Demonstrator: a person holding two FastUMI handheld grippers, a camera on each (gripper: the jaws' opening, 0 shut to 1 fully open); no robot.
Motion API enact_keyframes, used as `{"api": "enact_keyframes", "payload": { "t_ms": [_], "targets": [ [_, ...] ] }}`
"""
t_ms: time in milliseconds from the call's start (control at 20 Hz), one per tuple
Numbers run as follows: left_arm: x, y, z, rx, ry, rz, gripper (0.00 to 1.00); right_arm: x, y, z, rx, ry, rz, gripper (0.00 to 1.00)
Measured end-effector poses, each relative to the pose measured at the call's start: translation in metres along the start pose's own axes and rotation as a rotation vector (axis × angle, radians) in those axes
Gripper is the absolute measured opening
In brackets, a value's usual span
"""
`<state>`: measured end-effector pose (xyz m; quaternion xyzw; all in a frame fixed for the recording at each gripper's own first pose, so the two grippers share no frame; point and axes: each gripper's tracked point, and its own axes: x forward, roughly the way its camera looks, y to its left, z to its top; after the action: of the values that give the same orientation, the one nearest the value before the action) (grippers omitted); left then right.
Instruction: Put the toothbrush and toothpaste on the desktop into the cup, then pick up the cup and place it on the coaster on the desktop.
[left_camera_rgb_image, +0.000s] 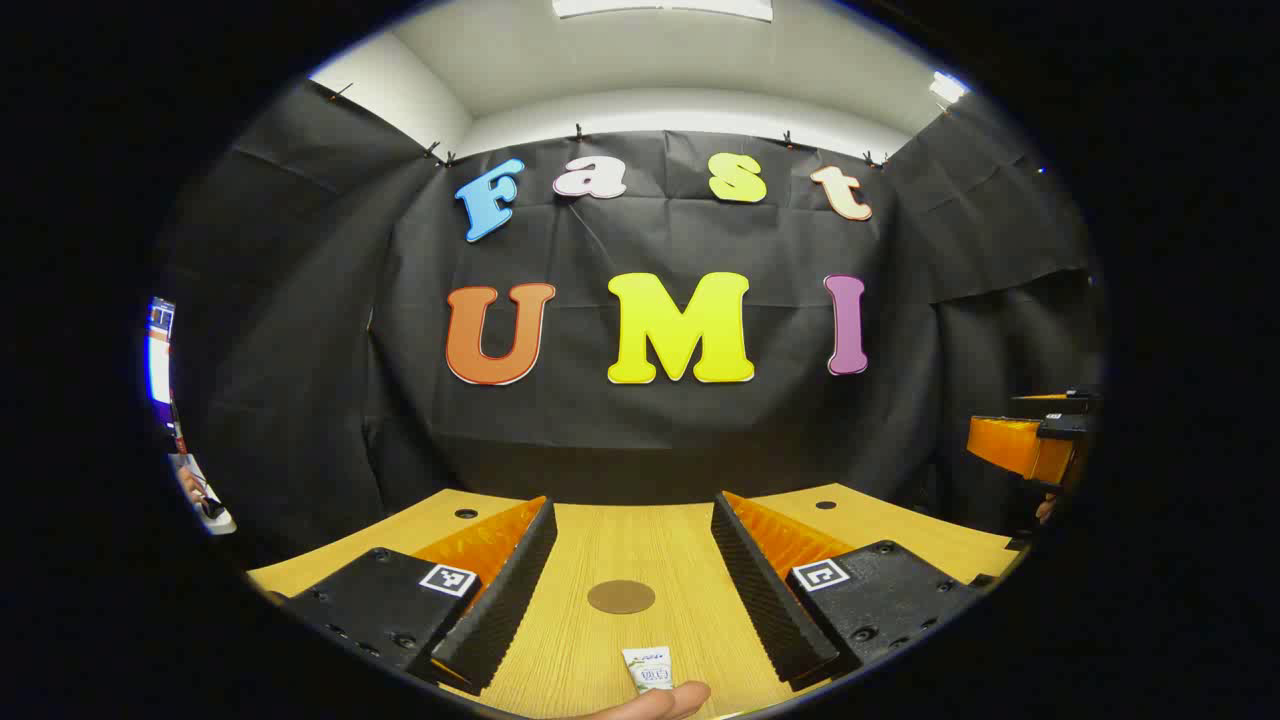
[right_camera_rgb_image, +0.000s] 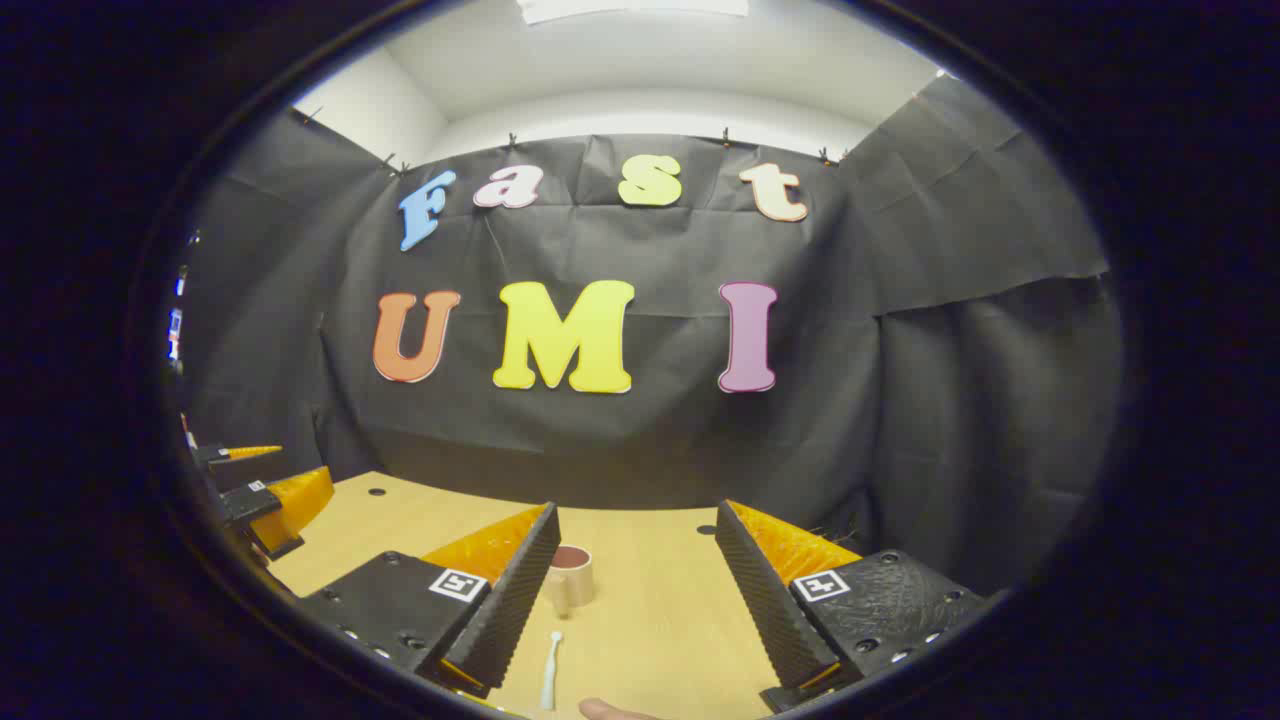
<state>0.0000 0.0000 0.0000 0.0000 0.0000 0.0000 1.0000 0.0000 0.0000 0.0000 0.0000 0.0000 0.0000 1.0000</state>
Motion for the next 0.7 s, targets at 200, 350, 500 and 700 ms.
{"api": "enact_keyframes", "payload": {
  "t_ms": [200, 350, 500, 700],
  "targets": [
    [-0.005, -0.004, 0.004, 0.007, -0.011, -0.016, 0.98, 0.001, 0.0, -0.008, -0.021, 0.015, -0.012, 0.97],
    [0.0, -0.011, -0.003, 0.0, 0.007, -0.033, 0.98, 0.003, 0.0, -0.012, -0.01, 0.028, -0.009, 0.98],
    [0.0, -0.01, -0.006, -0.007, 0.021, -0.033, 0.99, 0.003, 0.001, -0.019, -0.007, 0.045, -0.002, 0.98],
    [0.0, -0.01, -0.008, 0.001, 0.026, -0.029, 0.99, 0.006, 0.006, -0.025, 0.003, 0.066, 0.014, 0.95]
  ]
}}
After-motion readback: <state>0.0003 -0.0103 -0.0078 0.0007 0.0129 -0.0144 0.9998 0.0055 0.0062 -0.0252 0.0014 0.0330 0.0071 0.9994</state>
